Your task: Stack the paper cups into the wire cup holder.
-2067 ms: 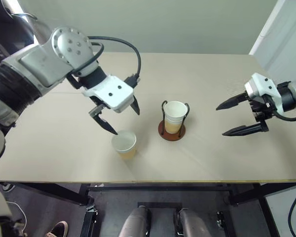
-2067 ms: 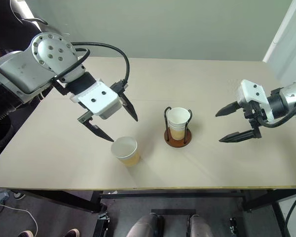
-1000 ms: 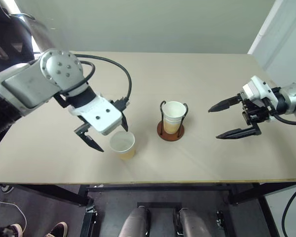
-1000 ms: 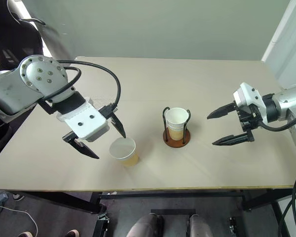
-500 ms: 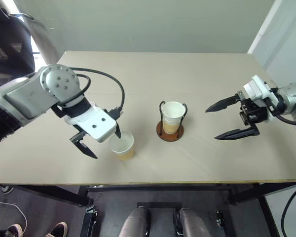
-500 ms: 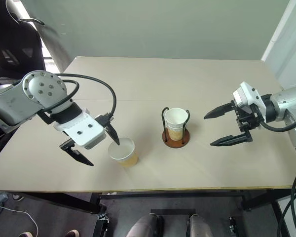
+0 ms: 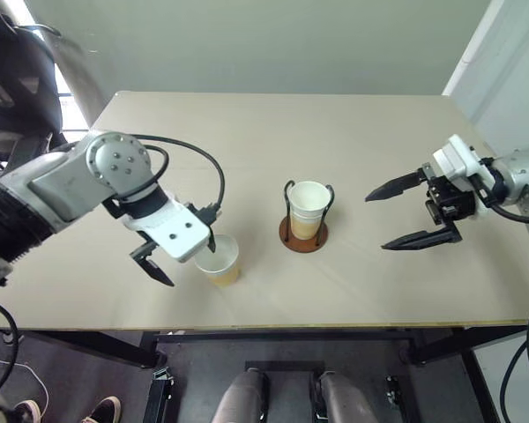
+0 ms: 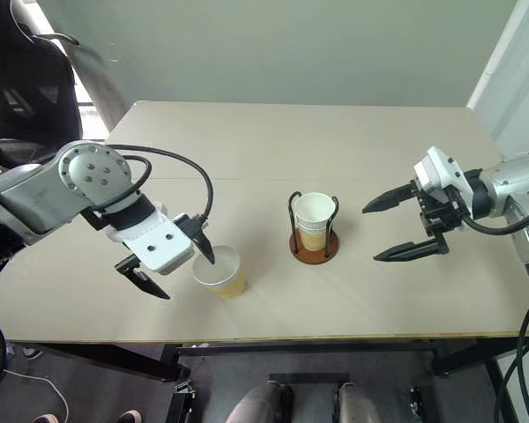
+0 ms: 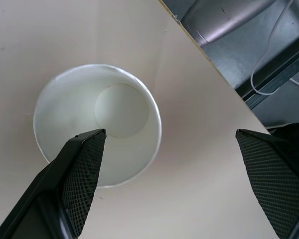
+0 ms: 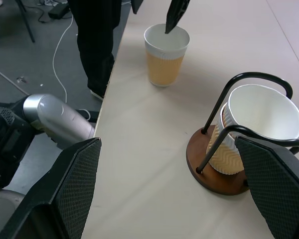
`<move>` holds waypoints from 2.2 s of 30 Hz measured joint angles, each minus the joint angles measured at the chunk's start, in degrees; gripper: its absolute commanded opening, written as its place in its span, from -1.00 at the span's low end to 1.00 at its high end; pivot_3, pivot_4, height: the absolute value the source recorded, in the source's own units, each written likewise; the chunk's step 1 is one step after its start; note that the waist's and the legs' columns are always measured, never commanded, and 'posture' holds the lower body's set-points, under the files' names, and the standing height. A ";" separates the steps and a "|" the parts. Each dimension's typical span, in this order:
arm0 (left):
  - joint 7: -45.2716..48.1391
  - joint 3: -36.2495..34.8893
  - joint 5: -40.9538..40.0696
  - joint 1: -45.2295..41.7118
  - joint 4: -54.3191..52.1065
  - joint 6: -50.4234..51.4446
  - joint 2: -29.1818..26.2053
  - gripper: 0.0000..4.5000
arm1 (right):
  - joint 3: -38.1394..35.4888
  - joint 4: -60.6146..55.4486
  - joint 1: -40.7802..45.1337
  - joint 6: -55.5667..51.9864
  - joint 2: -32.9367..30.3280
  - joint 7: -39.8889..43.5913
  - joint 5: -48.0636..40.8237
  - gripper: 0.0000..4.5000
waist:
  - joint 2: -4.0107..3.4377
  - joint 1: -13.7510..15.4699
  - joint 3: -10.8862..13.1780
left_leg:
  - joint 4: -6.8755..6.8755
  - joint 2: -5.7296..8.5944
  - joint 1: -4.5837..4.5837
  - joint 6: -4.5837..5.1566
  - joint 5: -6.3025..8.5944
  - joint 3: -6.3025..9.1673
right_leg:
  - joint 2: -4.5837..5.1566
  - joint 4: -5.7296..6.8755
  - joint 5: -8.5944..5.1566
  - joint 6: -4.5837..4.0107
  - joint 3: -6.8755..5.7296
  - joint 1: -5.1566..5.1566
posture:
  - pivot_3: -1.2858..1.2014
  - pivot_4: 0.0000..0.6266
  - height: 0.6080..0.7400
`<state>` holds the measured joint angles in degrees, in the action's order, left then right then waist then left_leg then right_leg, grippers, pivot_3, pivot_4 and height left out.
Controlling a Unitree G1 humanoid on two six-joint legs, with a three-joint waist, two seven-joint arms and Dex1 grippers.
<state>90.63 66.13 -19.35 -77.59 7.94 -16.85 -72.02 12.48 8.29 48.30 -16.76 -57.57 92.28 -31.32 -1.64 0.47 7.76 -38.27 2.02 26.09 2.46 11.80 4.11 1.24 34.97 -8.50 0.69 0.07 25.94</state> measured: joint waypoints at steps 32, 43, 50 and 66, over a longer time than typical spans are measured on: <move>0.01 -7.07 7.07 6.94 6.13 -2.82 7.10 -0.98 | -0.02 -2.07 -1.92 -0.77 0.11 0.00 0.04 0.97 | -0.01 0.05 -0.01 | 0.01 -0.01 -0.05 -0.05 -0.02 -0.01 | 0.00 0.07 0.05 -0.07 -0.01 -0.01 | 0.03 -0.52 1.00; 0.02 -7.05 7.35 0.46 16.01 -2.66 11.30 -0.98 | 0.10 -0.86 -1.05 0.46 -1.10 0.00 0.03 0.97 | 0.00 0.08 -0.01 | 0.01 -0.02 -0.03 -0.12 -0.05 -0.01 | 0.00 0.06 0.10 -0.11 -0.02 0.00 | 0.03 -0.52 1.00; 0.04 -9.59 8.09 -4.19 26.04 -2.20 17.74 -0.98 | 1.57 1.11 -0.15 2.15 -1.25 0.00 0.12 0.97 | 0.00 0.16 0.00 | 0.02 -0.02 0.01 -0.05 -0.05 -0.01 | 0.00 0.02 0.14 -0.04 -0.02 0.00 | 0.03 -0.52 1.00; -0.19 -25.13 20.62 -11.23 51.07 -7.89 32.91 -0.98 | 3.01 3.04 0.80 4.20 -2.56 0.00 0.16 0.97 | 0.02 0.38 0.01 | 0.01 -0.02 0.05 0.27 0.05 -0.04 | 0.00 -0.06 0.31 0.43 -0.02 0.00 | 0.03 -0.52 1.00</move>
<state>90.44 41.00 1.27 -88.82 59.01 -24.74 -39.11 15.49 11.32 49.11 -12.56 -60.13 92.28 -31.15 -1.62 0.85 7.77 -38.26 2.00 26.14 2.73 11.86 4.07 1.24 34.91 -8.19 1.12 0.05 25.94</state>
